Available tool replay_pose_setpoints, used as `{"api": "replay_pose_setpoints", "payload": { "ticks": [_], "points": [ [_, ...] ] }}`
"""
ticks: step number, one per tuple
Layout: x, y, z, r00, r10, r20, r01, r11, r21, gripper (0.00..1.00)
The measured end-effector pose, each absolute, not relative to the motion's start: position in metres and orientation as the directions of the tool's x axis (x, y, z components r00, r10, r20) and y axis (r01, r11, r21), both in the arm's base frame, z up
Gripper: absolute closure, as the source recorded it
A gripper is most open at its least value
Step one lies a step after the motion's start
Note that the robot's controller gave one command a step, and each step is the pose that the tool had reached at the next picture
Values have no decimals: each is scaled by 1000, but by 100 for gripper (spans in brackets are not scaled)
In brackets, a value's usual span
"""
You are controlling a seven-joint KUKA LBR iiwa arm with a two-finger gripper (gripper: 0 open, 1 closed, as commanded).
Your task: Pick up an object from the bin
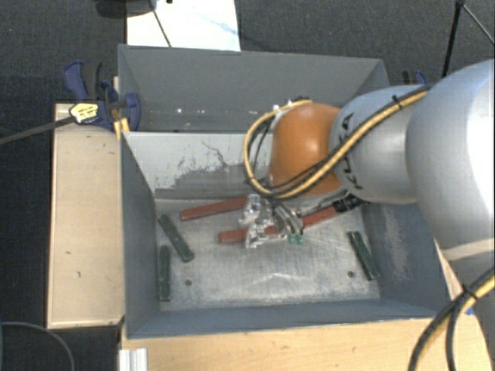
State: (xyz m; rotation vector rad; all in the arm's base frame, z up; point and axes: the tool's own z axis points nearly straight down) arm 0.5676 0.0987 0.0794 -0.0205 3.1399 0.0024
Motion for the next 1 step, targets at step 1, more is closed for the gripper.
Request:
{"api": "replay_pose_setpoints", "payload": {
  "ticks": [1],
  "points": [
    [566,98,94,-1000,-13,4,-13,1000,0,100]
  ]
}}
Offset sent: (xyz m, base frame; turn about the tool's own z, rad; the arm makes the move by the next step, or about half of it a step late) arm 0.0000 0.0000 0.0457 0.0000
